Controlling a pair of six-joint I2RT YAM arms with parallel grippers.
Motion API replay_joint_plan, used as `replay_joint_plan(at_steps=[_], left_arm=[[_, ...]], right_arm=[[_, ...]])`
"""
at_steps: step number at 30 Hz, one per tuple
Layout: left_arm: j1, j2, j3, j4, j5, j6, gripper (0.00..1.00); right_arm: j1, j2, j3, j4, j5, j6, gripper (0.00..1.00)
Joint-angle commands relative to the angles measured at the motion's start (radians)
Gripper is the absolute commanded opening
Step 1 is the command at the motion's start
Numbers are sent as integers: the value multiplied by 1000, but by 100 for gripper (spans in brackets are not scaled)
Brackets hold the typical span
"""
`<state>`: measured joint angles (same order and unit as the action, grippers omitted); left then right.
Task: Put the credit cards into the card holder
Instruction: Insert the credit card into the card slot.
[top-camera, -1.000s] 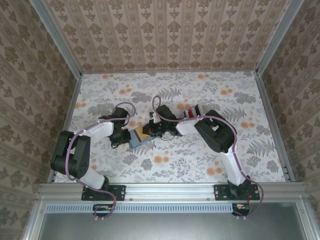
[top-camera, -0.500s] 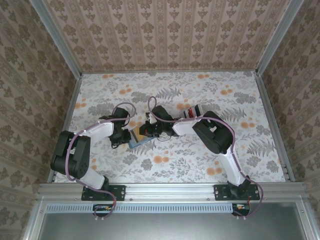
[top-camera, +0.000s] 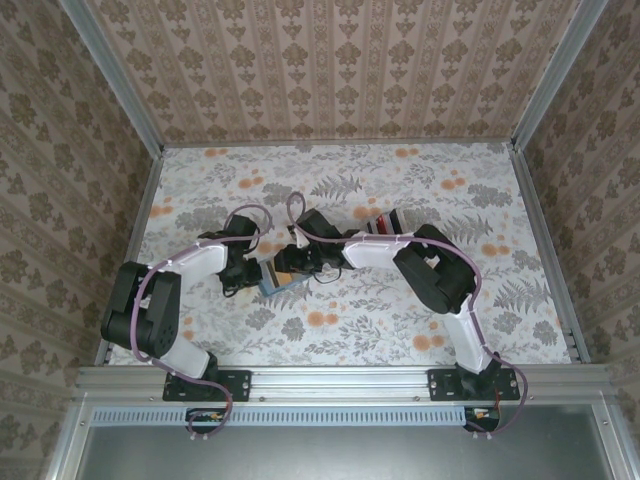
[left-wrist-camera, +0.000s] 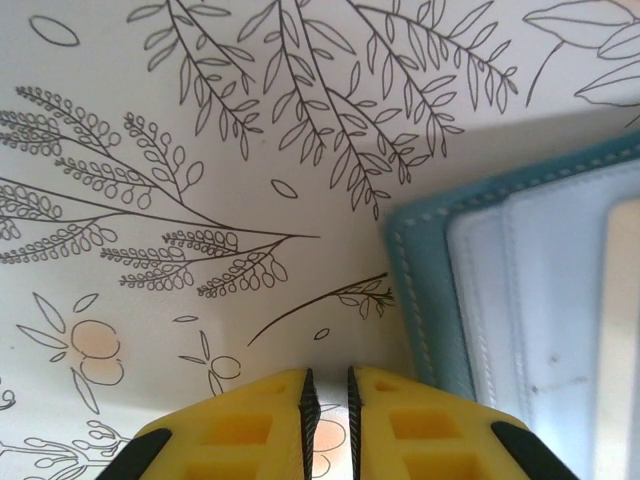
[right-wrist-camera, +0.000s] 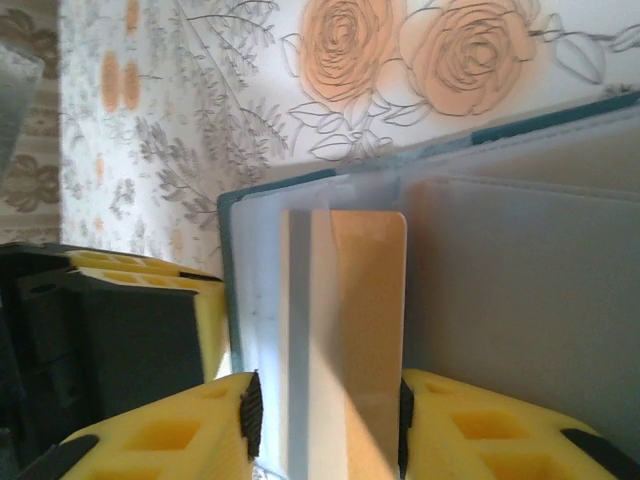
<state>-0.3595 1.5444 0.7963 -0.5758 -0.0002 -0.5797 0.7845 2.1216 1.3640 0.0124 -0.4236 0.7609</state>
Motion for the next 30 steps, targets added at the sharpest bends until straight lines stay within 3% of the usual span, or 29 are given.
replay_joint_plan(at_steps=[1,18,26,30], left_arm=[[-23,61,-51,115,84,14,18],[-22,78,-56,128,88,17,17],[-19,107,-56,160,101,11,17],[-19,122,-52,166,111,12,17]], right_arm=[[2,-40,39,-202,85,-101,45],[-14,-53,179,-334,66,-247,54],[-17,-9,204,-436,70,-295,31],[-17,15,201,-440,89,-291,26]])
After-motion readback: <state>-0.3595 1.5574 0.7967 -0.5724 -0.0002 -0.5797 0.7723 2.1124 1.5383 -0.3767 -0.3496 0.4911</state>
